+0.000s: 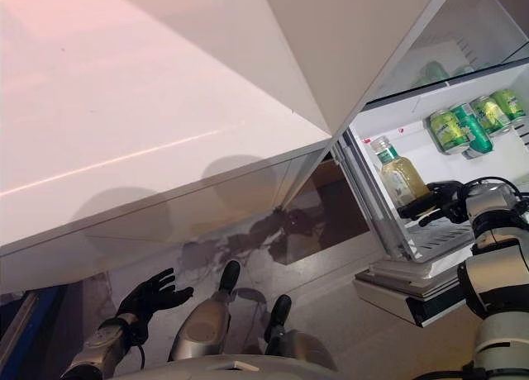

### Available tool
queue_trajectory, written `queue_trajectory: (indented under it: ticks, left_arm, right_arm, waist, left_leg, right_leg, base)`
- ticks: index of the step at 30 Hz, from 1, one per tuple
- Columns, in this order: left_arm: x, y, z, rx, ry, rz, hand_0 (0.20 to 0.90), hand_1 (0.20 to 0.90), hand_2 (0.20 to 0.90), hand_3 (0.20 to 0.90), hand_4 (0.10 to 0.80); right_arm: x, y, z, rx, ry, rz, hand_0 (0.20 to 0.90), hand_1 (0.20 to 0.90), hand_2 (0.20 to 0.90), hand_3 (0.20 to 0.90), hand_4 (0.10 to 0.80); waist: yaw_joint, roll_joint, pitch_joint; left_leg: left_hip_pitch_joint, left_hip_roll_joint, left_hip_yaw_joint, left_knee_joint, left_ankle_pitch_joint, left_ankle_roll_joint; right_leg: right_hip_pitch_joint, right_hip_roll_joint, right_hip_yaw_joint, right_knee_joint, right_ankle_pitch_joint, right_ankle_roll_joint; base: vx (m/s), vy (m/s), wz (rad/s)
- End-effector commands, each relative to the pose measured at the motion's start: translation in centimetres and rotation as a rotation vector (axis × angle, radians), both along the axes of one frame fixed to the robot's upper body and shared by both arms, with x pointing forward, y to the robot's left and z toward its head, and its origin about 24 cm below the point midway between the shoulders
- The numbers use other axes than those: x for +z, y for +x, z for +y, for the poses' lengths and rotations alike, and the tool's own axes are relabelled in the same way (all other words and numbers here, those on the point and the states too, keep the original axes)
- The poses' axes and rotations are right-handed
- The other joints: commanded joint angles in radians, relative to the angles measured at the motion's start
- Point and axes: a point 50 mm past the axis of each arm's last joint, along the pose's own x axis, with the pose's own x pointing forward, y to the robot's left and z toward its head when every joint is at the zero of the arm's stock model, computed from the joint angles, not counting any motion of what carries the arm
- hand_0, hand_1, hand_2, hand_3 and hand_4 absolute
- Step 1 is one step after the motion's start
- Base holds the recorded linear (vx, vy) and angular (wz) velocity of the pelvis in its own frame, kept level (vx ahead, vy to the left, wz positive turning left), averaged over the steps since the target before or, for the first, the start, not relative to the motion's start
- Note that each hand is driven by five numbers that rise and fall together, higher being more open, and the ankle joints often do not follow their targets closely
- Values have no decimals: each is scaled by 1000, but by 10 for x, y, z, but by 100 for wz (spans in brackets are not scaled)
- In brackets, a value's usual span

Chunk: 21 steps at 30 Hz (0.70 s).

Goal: Put drinks into fridge and close the fridge

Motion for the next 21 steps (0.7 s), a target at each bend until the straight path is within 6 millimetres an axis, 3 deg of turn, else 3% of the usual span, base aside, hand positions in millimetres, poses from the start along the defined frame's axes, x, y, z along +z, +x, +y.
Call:
queue_trajectory:
  ticks: [1, 19, 21]
  left_arm:
    - [1, -15, 10, 0, 19, 30, 900, 900, 900, 900, 800]
    - [7, 1, 10, -3, 18, 23, 900, 900, 900, 900, 800]
    - [8, 3, 9, -3, 18, 24, 900, 900, 900, 900, 800]
  right_arm:
    - [62, 9, -19, -5, -114, -89, 300, 300, 300, 200, 100]
    - [31, 11, -4, -32, -61, -20, 300, 300, 300, 200, 100]
    - [28, 9, -4, -39, -62, -9, 321, 321, 321, 225, 125]
  waist:
    - [33, 20, -21]
    - [45, 32, -5]
    - [45, 31, -6]
  left_leg:
    - [-29, -37, -4, 25, -65, 37]
    - [-57, -42, -17, 32, -51, 37]
    - [-58, -44, -18, 34, -51, 38]
  right_leg:
    - [-123, 25, 23, 42, 114, 12]
    - [-141, 25, 14, 50, 116, 8]
    - [-142, 25, 15, 52, 116, 8]
  base:
    - [0, 0, 0]
    - [0, -2, 1]
    - [0, 0, 0]
